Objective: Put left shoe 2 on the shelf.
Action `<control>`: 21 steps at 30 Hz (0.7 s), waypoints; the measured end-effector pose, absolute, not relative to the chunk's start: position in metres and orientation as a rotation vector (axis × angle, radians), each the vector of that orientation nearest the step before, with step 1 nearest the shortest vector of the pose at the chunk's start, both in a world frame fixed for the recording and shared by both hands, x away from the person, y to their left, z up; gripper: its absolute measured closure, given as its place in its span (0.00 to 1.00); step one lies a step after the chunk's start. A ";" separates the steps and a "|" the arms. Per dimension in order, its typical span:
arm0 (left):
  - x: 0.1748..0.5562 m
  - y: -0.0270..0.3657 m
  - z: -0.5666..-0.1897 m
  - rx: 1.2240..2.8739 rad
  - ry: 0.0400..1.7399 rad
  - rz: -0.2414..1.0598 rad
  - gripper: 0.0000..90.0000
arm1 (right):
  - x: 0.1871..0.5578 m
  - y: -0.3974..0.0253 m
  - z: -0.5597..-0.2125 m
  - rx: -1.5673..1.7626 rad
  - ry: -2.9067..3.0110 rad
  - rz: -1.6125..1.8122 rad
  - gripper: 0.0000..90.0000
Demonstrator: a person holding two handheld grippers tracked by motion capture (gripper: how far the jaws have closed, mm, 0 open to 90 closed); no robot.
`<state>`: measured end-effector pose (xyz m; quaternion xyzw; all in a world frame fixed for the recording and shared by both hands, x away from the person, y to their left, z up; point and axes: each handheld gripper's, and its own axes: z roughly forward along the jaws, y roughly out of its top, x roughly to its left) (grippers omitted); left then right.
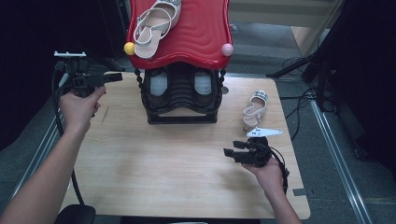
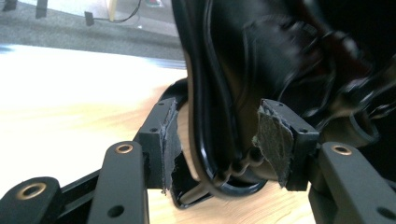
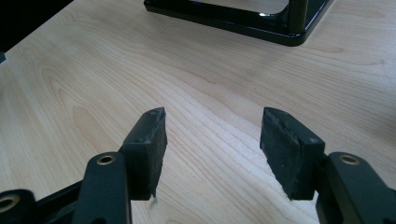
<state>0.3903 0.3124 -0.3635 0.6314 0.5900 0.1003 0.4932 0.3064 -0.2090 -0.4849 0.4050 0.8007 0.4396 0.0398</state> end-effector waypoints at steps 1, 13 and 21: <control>0.389 0.312 -0.368 1.537 1.433 0.243 0.53 | 0.307 -0.209 -0.485 1.241 2.455 1.347 0.47; 0.374 0.308 -0.415 1.536 1.459 0.200 0.53 | 0.311 -0.210 -0.486 1.240 2.455 1.345 0.50; 0.361 0.297 -0.434 1.581 1.457 0.182 0.51 | 0.316 -0.216 -0.488 1.271 2.435 1.336 0.49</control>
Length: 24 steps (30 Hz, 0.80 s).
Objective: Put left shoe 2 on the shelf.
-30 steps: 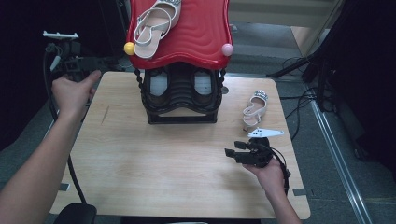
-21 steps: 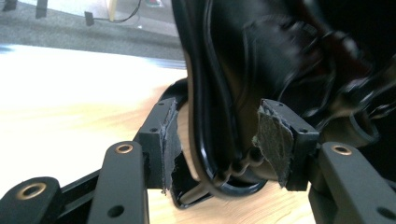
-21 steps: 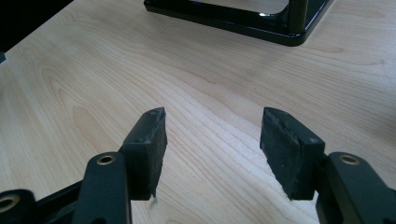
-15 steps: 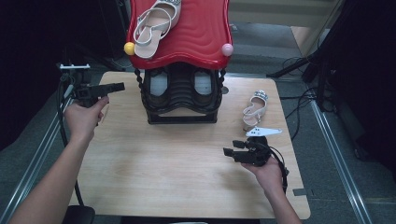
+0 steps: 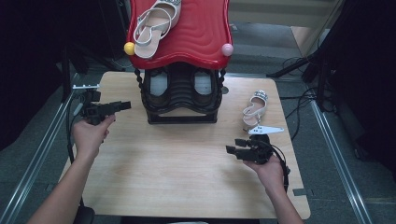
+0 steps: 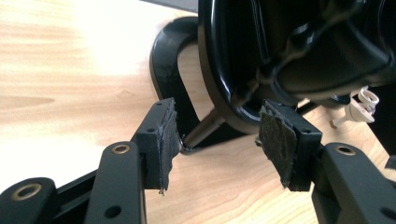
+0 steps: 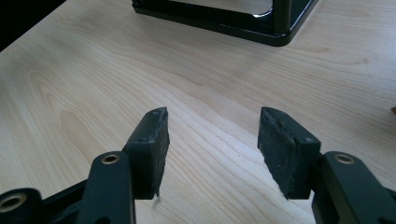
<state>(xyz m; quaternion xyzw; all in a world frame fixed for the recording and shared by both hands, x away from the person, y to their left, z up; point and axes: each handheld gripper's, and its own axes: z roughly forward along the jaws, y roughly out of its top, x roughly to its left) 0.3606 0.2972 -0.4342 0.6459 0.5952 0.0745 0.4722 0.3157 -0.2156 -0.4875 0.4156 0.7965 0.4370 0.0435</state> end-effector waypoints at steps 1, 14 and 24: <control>0.359 0.297 -0.436 1.589 1.455 0.183 0.51 | 0.316 -0.216 -0.488 1.271 2.435 1.336 0.49; 0.343 0.290 -0.461 1.603 1.448 0.149 0.50 | 0.317 -0.215 -0.488 1.256 2.437 1.324 0.49; 0.334 0.282 -0.470 1.648 1.420 0.124 0.48 | 0.319 -0.219 -0.487 1.263 2.422 1.335 0.52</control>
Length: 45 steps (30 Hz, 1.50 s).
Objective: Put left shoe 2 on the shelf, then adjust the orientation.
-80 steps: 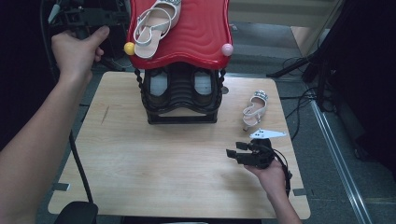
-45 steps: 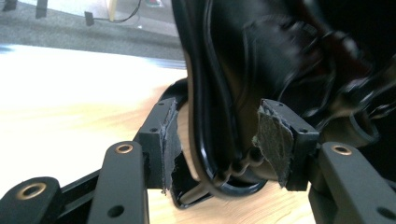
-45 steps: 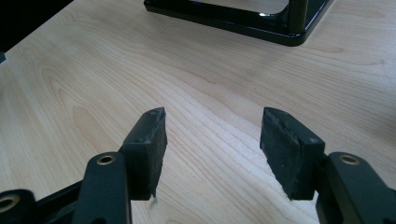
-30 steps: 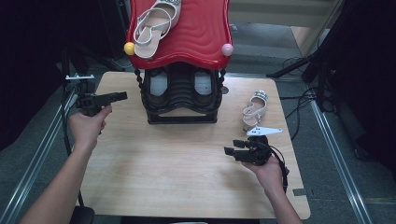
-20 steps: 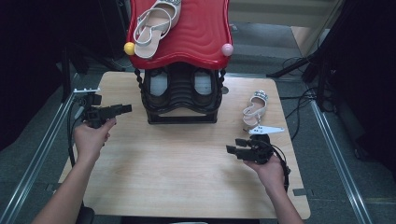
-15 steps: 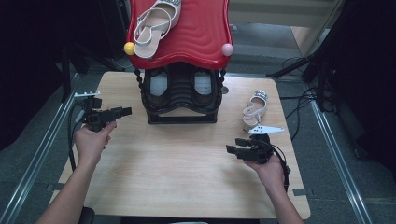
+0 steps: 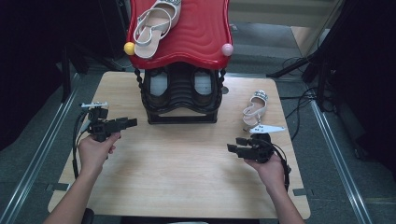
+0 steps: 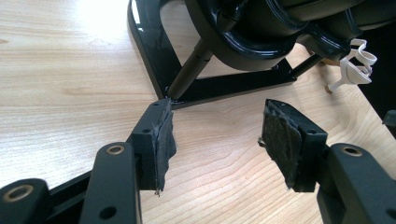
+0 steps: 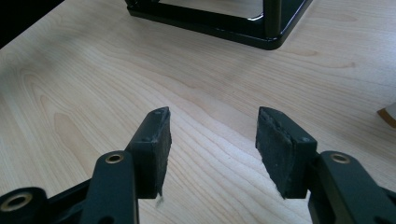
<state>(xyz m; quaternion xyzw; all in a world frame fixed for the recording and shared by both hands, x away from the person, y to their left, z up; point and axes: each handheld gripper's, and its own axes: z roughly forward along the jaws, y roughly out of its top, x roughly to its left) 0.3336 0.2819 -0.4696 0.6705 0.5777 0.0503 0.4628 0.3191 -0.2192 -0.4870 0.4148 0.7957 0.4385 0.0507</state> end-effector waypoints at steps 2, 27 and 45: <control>0.334 0.282 -0.470 1.650 1.415 0.132 0.48 | 0.320 -0.221 -0.487 1.263 2.416 1.330 0.54; 0.335 0.288 -0.472 1.637 1.398 0.113 0.50 | 0.353 -0.250 -0.490 1.388 2.314 1.286 1.00; 0.336 0.291 -0.473 1.655 1.399 0.097 0.50 | 0.411 -0.233 -0.486 1.429 2.262 1.212 1.00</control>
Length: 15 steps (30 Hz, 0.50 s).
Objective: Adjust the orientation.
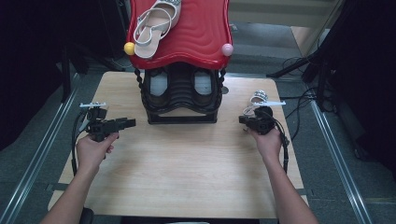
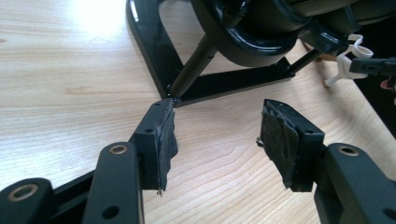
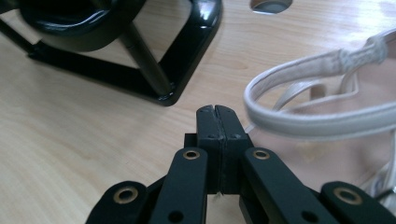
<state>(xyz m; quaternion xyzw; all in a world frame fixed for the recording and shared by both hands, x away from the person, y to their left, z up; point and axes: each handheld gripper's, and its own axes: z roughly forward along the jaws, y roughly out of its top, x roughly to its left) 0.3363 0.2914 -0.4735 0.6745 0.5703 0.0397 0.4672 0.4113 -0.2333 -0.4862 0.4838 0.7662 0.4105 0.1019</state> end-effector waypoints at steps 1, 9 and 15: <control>0.336 0.292 -0.473 1.637 1.405 0.106 0.50 | 0.414 -0.233 -0.488 1.420 2.250 1.236 1.00; 0.336 0.294 -0.472 1.624 1.401 0.104 0.50 | 0.408 -0.240 -0.490 1.469 2.205 1.278 1.00; 0.336 0.297 -0.472 1.618 1.404 0.111 0.49 | 0.405 -0.248 -0.489 1.494 2.185 1.266 1.00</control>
